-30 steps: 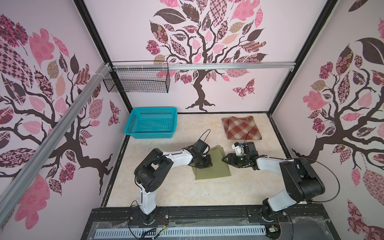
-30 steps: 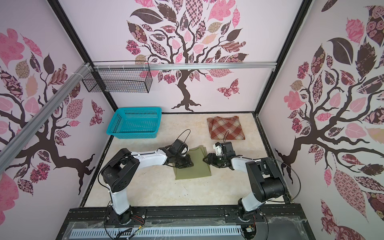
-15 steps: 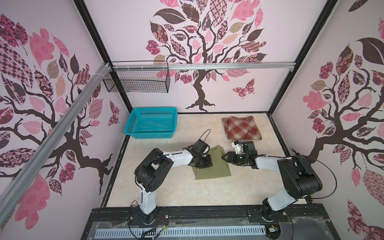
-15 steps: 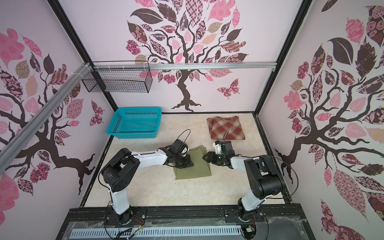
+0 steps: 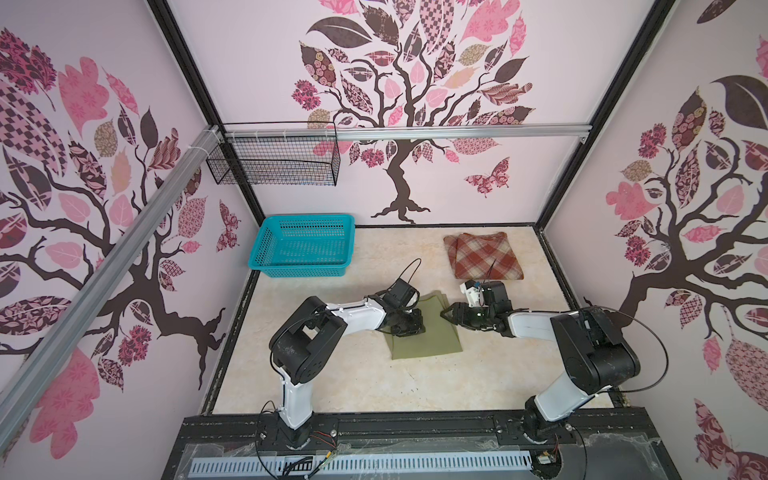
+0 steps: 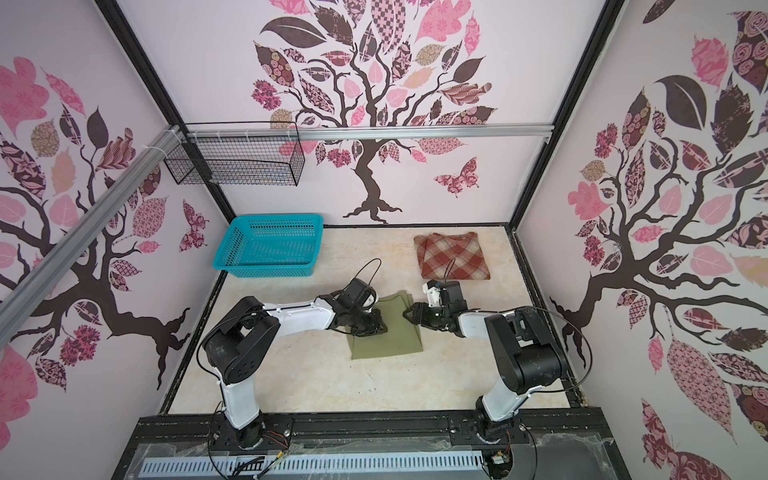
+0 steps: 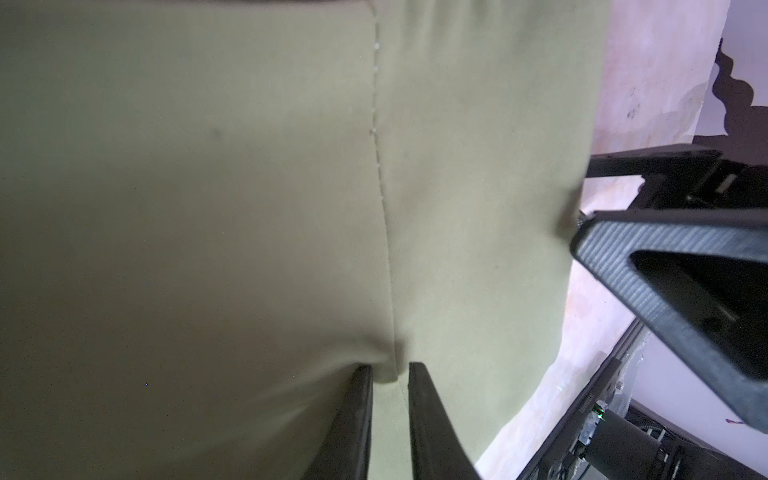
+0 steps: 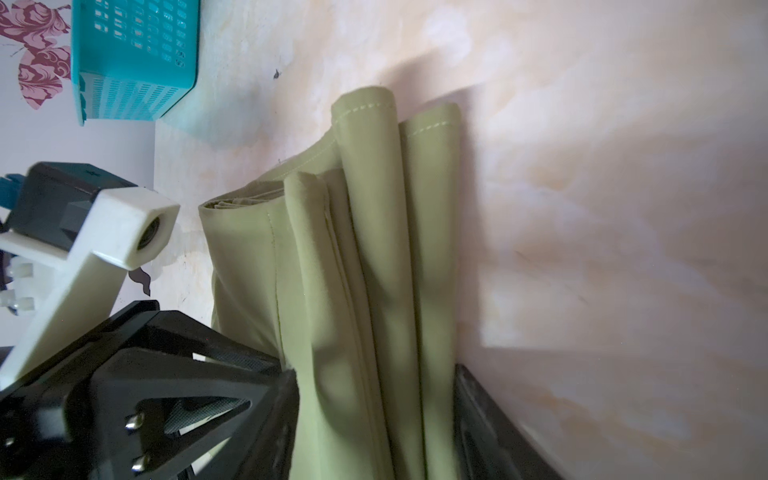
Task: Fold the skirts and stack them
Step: 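Grasp the olive skirt's edge with the right gripper while the left gripper holds it down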
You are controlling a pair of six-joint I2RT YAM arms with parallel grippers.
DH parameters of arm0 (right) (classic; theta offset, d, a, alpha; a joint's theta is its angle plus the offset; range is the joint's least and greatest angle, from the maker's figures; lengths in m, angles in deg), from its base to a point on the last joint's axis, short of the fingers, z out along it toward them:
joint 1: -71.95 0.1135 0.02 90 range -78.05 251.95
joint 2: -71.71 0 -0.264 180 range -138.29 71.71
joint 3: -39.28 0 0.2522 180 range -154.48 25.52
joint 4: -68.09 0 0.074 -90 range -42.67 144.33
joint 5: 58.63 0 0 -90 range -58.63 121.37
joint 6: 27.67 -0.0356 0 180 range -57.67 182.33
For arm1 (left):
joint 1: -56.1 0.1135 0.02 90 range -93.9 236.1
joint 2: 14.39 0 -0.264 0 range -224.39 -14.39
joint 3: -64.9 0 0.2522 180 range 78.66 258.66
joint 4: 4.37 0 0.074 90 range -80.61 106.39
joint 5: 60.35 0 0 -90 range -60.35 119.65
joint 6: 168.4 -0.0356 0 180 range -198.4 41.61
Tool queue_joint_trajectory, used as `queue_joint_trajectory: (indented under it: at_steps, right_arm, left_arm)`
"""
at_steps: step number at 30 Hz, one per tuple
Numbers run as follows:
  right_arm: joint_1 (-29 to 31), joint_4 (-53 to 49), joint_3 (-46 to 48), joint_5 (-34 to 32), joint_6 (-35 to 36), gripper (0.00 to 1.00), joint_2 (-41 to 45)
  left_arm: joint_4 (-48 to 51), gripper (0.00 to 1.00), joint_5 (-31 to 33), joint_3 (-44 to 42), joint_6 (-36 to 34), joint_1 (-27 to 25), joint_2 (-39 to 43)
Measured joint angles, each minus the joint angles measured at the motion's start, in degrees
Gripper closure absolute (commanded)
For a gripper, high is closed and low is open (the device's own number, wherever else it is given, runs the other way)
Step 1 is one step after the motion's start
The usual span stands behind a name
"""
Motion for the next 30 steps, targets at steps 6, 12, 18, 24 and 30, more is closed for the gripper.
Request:
queue_joint_trajectory:
  at_steps: [6, 12, 18, 24, 30]
  right_arm:
    - [0.4, 0.2, -0.3, 0.3, 0.1, 0.45, -0.5]
    - [0.5, 0.0, -0.3, 0.2, 0.2, 0.46, -0.6]
    - [0.5, -0.3, -0.5, 0.3, 0.4, 0.42, -0.6]
    - [0.7, -1.1, -1.5, 0.7, 1.0, 0.41, -1.5]
    - [0.7, -0.9, -2.2, 1.6, 1.1, 0.41, -2.4]
  left_arm:
    - [0.0, 0.8, 0.0, 0.0, 0.0, 0.0, 0.0]
    - [0.0, 0.8, 0.0, 0.0, 0.0, 0.0, 0.0]
    - [0.0, 0.8, 0.0, 0.0, 0.0, 0.0, 0.0]
    - [0.0, 0.8, 0.0, 0.0, 0.0, 0.0, 0.0]
    - [0.0, 0.8, 0.0, 0.0, 0.0, 0.0, 0.0]
